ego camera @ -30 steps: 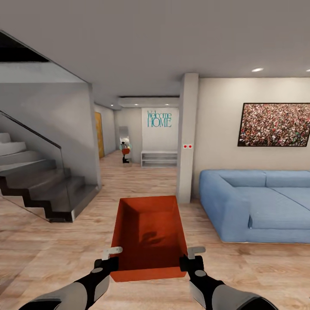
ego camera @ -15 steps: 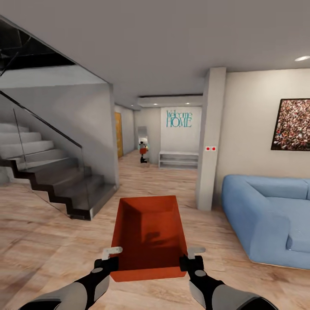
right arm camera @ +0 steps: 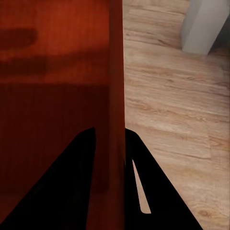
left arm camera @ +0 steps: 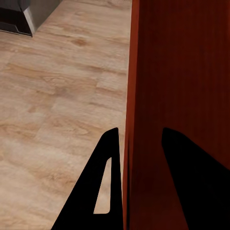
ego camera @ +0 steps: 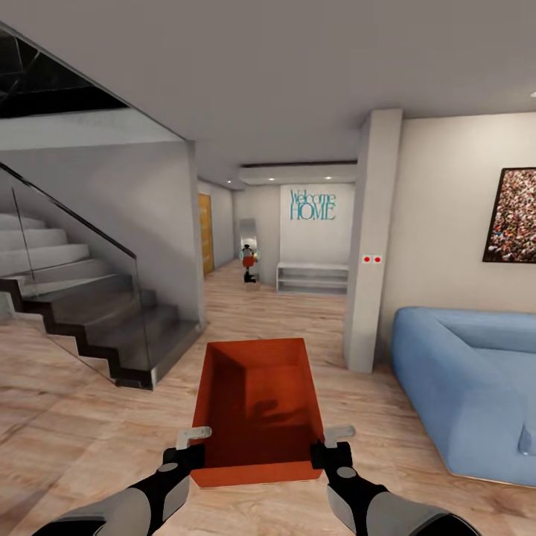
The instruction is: Move the two storage containers from the living room to the garage. In the garage, place one container on the floor and stack the other container on top of it (either order is fine).
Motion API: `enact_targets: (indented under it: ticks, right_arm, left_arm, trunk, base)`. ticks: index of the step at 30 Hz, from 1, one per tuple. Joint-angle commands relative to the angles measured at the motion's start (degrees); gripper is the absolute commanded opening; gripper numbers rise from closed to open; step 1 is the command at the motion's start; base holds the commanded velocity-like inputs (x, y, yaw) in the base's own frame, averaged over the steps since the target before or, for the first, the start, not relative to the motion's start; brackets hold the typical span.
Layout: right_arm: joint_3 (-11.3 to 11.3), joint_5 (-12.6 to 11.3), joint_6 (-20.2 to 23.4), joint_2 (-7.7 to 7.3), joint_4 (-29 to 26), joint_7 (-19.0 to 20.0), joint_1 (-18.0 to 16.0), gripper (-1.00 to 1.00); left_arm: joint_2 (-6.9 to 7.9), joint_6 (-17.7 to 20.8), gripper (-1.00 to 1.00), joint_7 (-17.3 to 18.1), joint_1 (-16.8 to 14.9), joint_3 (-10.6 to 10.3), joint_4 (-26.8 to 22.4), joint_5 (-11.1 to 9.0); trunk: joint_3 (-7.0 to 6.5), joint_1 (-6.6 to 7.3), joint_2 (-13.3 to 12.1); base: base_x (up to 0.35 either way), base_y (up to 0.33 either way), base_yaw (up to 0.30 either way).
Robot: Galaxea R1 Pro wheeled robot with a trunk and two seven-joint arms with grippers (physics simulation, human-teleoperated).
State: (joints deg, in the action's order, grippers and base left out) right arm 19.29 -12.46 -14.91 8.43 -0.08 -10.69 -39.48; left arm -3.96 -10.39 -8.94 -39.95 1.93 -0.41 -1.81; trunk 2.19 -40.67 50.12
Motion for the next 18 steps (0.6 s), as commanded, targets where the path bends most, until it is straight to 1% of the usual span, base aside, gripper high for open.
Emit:
enact_targets:
  ticks: [1, 18]
  right_arm:
    - [-2.3, 0.4, 0.1, 0.1, -1.2, 0.5, -0.1, -1.0]
    - [-2.3, 0.4, 0.1, 0.1, -1.2, 0.5, -0.1, -1.0]
  left_arm:
    - [0.0, -0.3, -1.0, 0.1, 0.0, -0.1, 0.1, -0.7]
    - [0.0, -0.3, -1.0, 0.1, 0.0, -0.1, 0.1, -0.7]
  trunk:
    - [0.1, -0.05, 0.1]
    - [0.1, -0.05, 0.1]
  base:
    - [0.323, 0.0, 0.0]
    - [0.323, 0.0, 0.0]
